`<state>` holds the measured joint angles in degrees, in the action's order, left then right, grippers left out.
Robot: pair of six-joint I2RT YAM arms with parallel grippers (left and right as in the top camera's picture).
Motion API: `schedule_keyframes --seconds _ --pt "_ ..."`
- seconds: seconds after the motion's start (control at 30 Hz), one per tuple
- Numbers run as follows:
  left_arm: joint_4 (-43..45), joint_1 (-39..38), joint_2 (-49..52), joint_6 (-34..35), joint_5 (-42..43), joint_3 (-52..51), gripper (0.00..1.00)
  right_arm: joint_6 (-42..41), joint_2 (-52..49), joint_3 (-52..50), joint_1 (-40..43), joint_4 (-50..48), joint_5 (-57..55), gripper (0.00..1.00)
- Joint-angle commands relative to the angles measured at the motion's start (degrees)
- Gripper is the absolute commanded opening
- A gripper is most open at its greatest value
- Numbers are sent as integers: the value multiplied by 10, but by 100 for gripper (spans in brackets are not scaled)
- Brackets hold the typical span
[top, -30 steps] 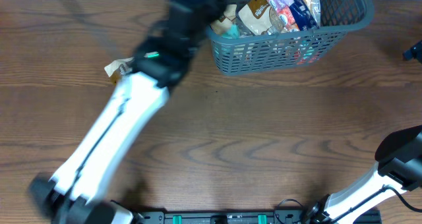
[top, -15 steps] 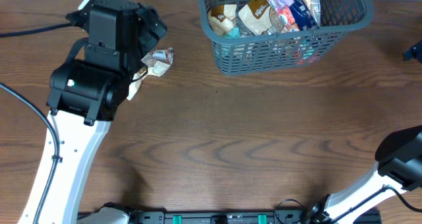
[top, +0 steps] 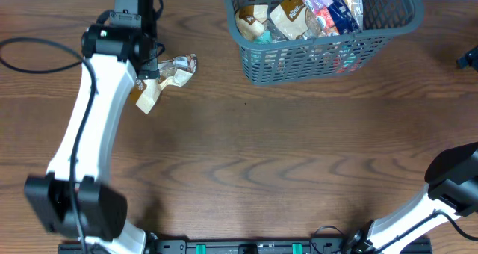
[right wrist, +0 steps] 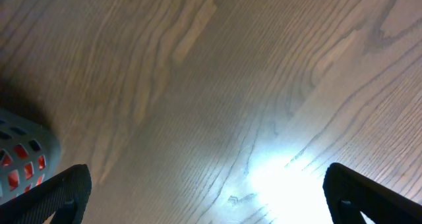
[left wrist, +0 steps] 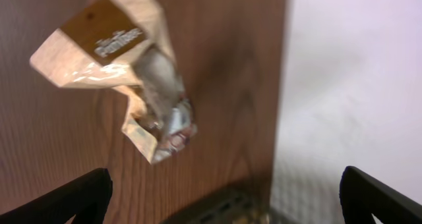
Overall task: Pack container
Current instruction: 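Move the left gripper back to the remaining PanTree bag and lower it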
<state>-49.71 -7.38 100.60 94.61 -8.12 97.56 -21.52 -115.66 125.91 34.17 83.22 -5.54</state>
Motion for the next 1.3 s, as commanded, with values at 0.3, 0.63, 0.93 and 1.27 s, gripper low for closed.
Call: schedule_keyframes --seconds 0.3,0.63,0.93,1.27 --pt "-4 69 123 164 176 -2 99 -7 1 -1 3 -1 0 99" --pt "-26 82 168 183 216 -2 99 -7 1 -1 3 -1 0 99" --pt "-65 83 194 182 200 -2 99 -7 1 -1 3 -1 0 99" --pt "-72 83 207 117 110 -2 99 -7 1 -1 3 -1 0 99"
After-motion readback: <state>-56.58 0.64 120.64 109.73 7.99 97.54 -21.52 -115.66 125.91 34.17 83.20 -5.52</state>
